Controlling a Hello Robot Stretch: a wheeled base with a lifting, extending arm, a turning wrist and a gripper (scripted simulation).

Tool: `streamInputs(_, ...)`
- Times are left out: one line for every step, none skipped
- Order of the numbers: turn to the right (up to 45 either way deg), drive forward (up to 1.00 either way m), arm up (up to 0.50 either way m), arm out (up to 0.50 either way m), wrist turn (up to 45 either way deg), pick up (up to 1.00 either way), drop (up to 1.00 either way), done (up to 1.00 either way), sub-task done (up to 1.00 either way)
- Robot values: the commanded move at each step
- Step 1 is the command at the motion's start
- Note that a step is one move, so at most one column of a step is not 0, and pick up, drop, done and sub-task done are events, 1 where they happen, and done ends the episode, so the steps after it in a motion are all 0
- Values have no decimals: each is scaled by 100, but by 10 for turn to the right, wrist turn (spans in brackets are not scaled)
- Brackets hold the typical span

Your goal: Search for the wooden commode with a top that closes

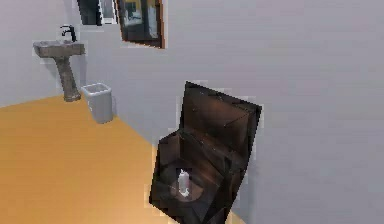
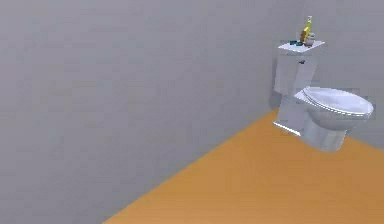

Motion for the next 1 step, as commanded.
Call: streamInputs(0,0,0,0,0,0,0,100,0)
